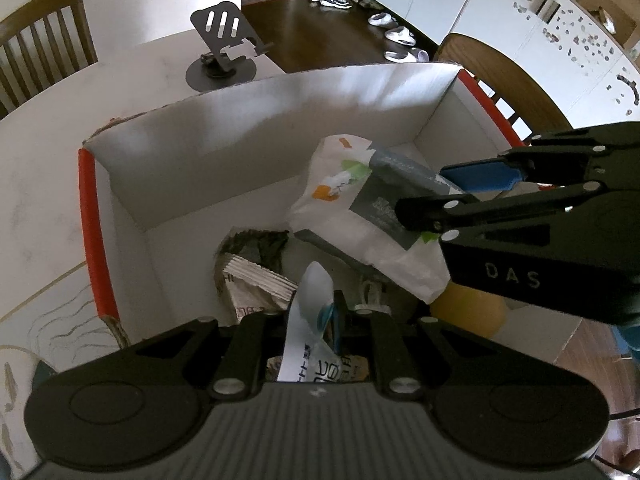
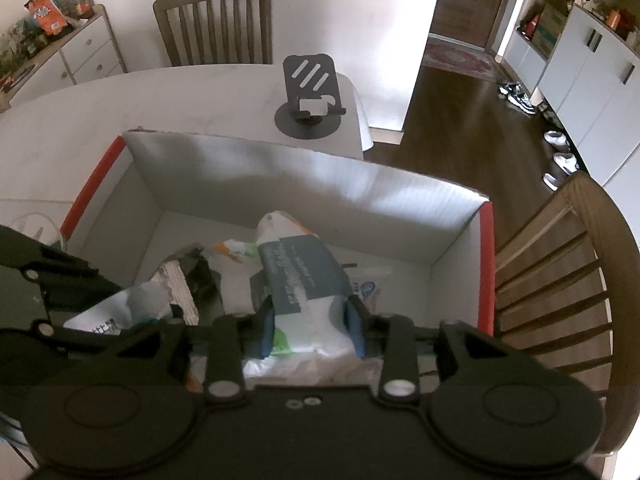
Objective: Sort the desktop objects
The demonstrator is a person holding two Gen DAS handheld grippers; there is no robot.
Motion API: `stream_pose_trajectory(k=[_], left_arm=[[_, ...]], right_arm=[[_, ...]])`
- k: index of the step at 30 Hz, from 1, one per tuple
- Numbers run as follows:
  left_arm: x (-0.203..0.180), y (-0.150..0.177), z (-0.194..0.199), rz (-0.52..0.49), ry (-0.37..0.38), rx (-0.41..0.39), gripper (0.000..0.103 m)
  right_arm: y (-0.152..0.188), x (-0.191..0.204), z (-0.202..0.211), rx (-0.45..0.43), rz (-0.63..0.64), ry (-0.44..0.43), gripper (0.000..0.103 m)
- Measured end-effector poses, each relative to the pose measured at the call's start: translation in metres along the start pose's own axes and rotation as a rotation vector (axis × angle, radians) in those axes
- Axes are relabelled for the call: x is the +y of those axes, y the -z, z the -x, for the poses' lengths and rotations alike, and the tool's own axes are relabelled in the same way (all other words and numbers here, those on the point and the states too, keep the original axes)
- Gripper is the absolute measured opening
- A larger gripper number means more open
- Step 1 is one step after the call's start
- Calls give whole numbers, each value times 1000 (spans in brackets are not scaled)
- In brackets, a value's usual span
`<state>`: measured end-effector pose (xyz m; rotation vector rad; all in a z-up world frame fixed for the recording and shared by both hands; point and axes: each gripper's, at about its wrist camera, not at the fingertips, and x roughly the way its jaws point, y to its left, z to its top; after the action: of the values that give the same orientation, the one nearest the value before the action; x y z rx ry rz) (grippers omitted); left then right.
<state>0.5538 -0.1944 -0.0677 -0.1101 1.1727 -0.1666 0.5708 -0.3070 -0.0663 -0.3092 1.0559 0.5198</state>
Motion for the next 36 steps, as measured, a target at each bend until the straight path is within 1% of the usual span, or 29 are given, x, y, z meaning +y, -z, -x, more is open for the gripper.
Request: stream_pose_trajectory(k=[2, 7, 16, 21, 26, 28, 30, 36], left_arm=[[-1, 1, 2, -1, 11, 1, 12], [-3, 4, 12, -12, 3, -18, 13], [-3, 8, 35, -10, 12, -58, 17], [-3, 13, 51, -3, 12, -90, 18], [-5, 19, 68, -5, 2, -129, 18], [-4, 20, 75, 8, -3, -148, 18], [-4, 23, 82, 13, -3, -162, 18], [-4, 32, 95, 11, 12, -166, 18]], right_arm=[[0, -2, 1, -3, -6, 0, 38], [4, -9, 9, -8, -33, -18, 42], [14, -14, 32, -26, -32, -31, 49], [21, -15, 48, -41, -30, -44, 56], [29, -16, 62, -56, -50, -86, 57], [33, -16, 67, -54, -58, -80, 63], [38, -16, 72, -61, -58, -80, 65], [52, -16, 89, -92, -81, -101, 65]])
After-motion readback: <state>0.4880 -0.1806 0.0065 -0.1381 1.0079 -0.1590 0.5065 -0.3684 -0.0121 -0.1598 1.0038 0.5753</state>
